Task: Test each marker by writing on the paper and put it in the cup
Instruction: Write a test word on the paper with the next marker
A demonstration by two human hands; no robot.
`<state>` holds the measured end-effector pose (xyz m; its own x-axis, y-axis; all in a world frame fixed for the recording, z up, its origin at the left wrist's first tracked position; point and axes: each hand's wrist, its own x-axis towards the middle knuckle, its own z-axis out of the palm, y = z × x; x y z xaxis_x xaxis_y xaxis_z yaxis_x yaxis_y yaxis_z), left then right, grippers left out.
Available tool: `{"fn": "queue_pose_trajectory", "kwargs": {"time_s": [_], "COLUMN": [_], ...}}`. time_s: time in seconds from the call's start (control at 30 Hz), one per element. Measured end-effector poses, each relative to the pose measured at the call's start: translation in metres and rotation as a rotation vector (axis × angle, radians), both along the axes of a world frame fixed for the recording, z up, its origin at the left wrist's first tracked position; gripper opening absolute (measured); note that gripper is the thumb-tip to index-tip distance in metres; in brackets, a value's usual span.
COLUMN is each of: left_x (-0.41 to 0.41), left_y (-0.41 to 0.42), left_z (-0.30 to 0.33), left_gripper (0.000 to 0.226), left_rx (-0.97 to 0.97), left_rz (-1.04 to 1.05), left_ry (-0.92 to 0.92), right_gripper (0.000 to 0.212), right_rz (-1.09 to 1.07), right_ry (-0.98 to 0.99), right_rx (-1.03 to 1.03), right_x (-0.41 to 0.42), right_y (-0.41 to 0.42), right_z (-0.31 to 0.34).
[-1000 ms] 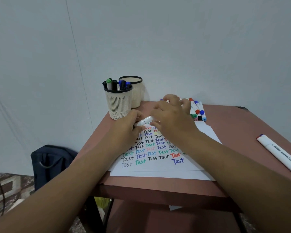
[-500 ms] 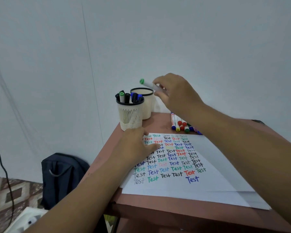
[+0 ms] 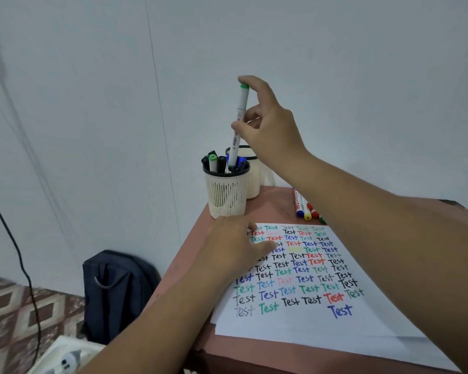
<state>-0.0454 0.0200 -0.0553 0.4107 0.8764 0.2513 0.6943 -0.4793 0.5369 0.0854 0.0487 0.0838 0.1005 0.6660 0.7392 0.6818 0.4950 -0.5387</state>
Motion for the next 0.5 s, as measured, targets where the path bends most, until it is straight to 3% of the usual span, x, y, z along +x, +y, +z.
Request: {"fn": "queue_pose_trajectory", "kwargs": {"time_s": [0.17,0.27,0.5], "left_x": [0.001,0.0,0.001], "left_y": [0.002,0.001,0.0], "left_z": [0.0,0.0,0.001], "left_gripper": [0.049,0.047,0.049], "left_rx": [0.037,0.045,0.028], "left_rz": [-0.015,-0.015,-0.006], "left_ry": [0.049,0.042,0.043], "right_gripper": [0.063,0.04,0.041], "right_rz": [-0.018,-0.061,-0.043], "right_ry": [-0.129,-0.221,-0.21], "right_rx": [-0.168,-0.264,-0.214], "right_x": [0.005,0.007,0.029], "right_y": [0.011,0.015,-0.005], "right_z": [-0.027,-0.038,-0.032]}}
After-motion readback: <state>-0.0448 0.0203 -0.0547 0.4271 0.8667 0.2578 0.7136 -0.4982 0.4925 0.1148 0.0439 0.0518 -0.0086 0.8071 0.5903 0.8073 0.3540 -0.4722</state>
